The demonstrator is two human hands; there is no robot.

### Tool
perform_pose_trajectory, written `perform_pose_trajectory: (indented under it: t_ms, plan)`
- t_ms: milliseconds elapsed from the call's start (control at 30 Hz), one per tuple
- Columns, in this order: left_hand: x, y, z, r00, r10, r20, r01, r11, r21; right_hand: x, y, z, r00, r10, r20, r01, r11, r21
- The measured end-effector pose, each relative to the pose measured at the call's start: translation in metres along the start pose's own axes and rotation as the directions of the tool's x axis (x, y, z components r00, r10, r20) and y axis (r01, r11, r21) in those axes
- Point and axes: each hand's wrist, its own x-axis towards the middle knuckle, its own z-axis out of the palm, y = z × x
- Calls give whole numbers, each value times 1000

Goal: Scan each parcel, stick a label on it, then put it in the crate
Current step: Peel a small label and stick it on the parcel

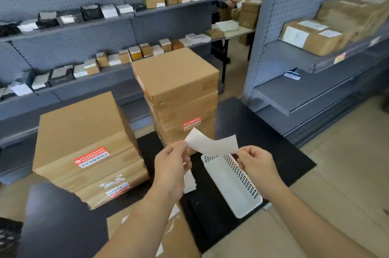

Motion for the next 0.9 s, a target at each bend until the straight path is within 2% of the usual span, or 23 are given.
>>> perform_pose_trajectory:
  t_ms: [233,333,400,600,733,900]
  plan:
    - [47,-74,24,974,-193,-117,190,981,-36,31,86,-30,957,211,-199,-213,977,9]
    - [56,-89,22,962,-206,-179,197,978,-68,40,108,-36,939,249,-236,-253,967,14]
    - [60,-96,16,960,-188,-206,186,982,-30,44,120,-36,943,249,-222,-267,962,-51]
    - [58,-113,-14,980,-161,-116,174,977,120,61,147,-17,953,287,-93,-301,886,-353]
    - [56,-124,-34,983,-150,-105,167,969,184,74,161,-5,942,310,-127,-334,838,-431]
    - [46,-130,-64,991,-137,0,131,943,305,74,169,6,947,285,-146,-320,817,-480]
